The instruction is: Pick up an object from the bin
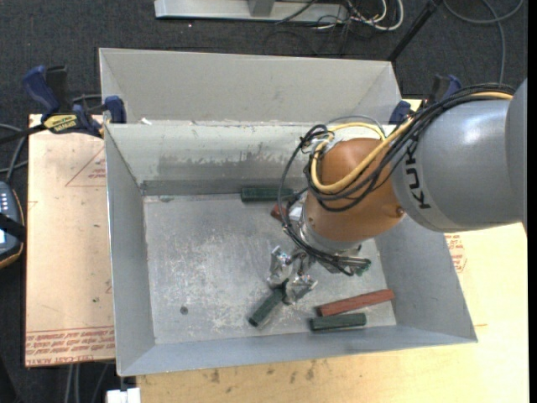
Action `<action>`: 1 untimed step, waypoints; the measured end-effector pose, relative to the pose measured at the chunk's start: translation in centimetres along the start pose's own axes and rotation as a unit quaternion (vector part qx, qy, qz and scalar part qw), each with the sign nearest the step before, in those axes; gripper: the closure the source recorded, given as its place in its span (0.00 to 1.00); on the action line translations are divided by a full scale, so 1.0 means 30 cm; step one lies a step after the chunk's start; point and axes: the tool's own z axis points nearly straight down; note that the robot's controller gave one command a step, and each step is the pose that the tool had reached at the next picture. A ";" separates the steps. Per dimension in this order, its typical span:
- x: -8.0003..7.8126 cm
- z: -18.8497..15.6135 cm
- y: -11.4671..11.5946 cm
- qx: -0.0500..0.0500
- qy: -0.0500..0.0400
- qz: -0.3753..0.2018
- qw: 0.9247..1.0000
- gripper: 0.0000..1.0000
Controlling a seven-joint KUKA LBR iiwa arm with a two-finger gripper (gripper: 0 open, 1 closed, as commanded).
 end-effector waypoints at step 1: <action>-0.022 -0.550 0.025 0.000 0.006 0.002 1.000 1.00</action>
Offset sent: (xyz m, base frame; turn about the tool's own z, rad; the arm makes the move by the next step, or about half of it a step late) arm 0.0000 0.0000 0.0000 0.0000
